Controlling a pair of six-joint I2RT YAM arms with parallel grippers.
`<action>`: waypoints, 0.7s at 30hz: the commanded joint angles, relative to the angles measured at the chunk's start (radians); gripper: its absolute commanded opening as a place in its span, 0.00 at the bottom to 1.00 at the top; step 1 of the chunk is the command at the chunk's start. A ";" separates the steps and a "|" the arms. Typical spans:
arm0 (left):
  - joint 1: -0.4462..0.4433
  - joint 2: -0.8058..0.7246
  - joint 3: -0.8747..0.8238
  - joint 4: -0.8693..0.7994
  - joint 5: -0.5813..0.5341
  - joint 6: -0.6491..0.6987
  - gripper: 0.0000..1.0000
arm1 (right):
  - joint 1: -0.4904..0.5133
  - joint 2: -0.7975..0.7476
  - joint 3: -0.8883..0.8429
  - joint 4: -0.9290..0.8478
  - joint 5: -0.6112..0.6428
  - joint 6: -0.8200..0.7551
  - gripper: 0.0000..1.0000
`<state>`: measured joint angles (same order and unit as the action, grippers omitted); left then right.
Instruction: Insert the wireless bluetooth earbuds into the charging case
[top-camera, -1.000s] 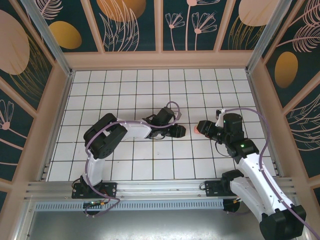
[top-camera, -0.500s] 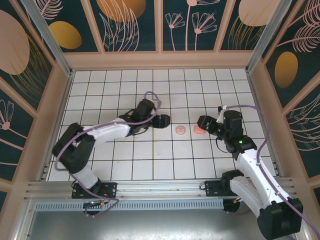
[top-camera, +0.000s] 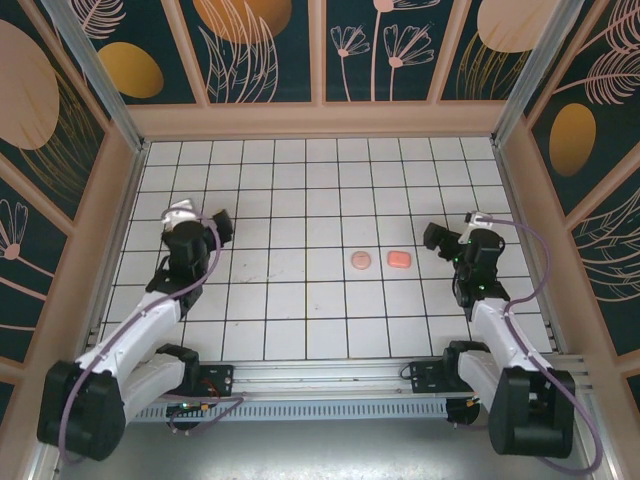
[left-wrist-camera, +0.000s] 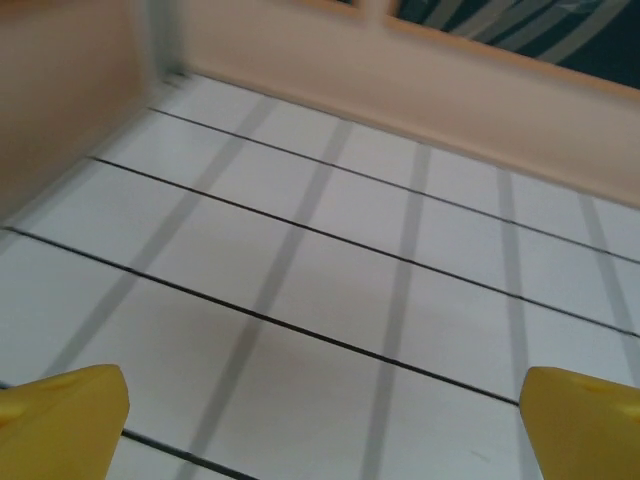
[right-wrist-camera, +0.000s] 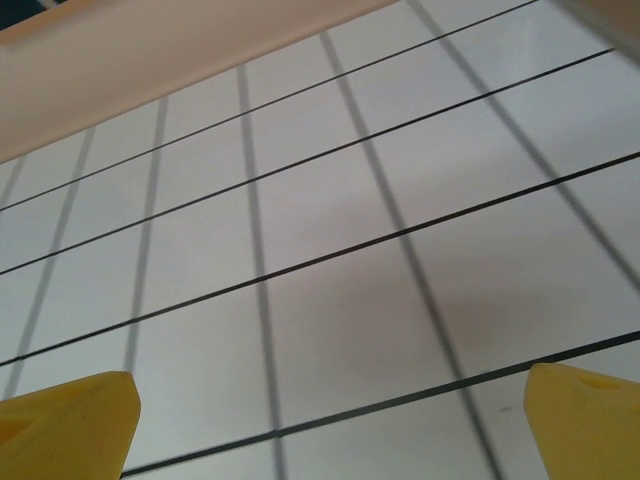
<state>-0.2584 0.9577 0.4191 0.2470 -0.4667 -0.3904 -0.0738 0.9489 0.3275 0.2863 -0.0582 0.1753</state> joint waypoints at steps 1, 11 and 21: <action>0.048 -0.036 -0.108 0.204 -0.179 0.082 0.99 | -0.059 0.063 -0.039 0.264 -0.043 -0.069 0.99; 0.101 0.140 -0.341 0.809 -0.202 0.216 0.99 | -0.070 0.296 -0.089 0.683 -0.107 -0.156 0.99; 0.117 0.515 -0.253 1.146 0.014 0.373 0.99 | 0.002 0.439 -0.144 0.927 -0.108 -0.174 0.99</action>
<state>-0.1486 1.4143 0.1383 1.2301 -0.5449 -0.0845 -0.1036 1.3521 0.1986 1.0649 -0.1661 0.0505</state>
